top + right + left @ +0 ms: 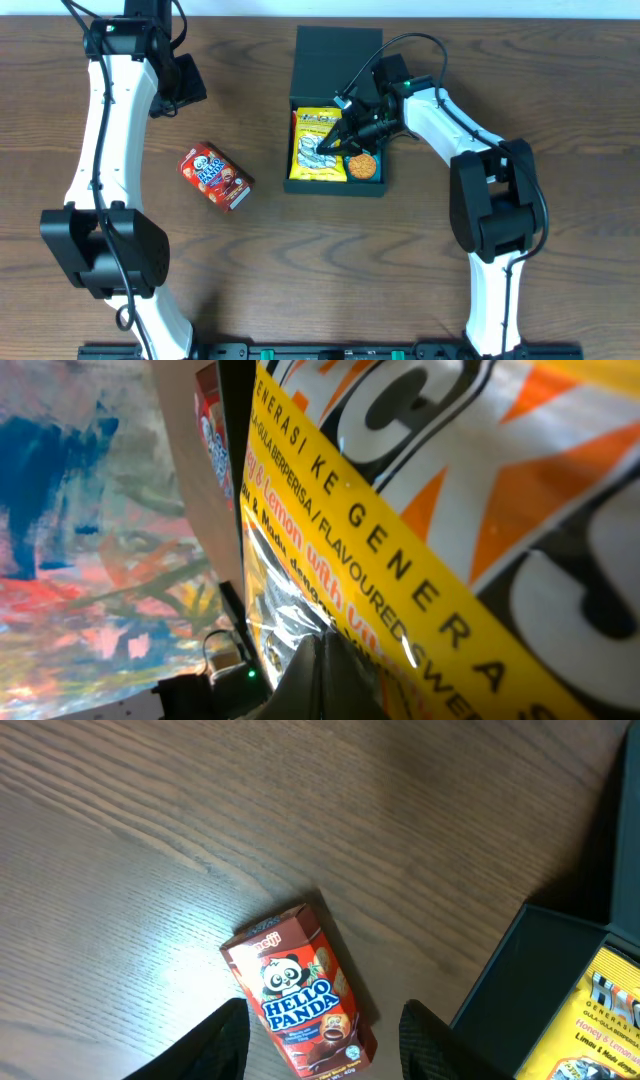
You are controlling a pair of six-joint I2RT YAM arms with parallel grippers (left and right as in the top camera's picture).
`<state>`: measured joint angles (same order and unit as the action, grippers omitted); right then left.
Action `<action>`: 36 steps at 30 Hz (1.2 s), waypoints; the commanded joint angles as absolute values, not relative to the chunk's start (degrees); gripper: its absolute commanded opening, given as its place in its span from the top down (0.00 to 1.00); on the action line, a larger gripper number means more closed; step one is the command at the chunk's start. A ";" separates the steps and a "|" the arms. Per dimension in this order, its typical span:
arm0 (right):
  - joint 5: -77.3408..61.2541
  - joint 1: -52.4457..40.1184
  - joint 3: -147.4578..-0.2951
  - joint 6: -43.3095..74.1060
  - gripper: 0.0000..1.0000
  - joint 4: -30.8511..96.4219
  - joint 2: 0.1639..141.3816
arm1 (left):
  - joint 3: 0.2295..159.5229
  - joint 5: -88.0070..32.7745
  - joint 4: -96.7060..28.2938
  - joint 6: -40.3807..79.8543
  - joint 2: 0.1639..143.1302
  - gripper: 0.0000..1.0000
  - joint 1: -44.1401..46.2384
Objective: Pack container
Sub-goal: 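Push the yellow bag down into the box with the right gripper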
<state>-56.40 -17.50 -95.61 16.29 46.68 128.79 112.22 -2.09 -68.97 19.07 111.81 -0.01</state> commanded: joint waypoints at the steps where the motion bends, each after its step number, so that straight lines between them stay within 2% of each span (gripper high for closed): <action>1: -49.52 -18.48 -95.77 16.69 0.99 45.93 130.82 | 112.66 -1.06 -69.19 19.25 111.96 0.50 -0.40; 13: -40.03 -20.78 -95.77 17.58 0.99 41.71 131.00 | 112.66 -1.06 -69.19 19.35 111.96 0.50 -0.40; 22: -39.92 -21.47 -95.83 17.06 0.99 40.97 130.93 | 112.66 -1.06 -69.34 19.33 111.96 0.50 -0.40; 36: -46.54 -15.84 -103.88 5.04 0.99 53.76 121.95 | 112.66 -1.04 -70.08 19.31 111.96 0.50 -0.40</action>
<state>-46.24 -17.37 -101.82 10.13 52.51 126.98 112.22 -2.09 -69.71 19.29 111.81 -0.01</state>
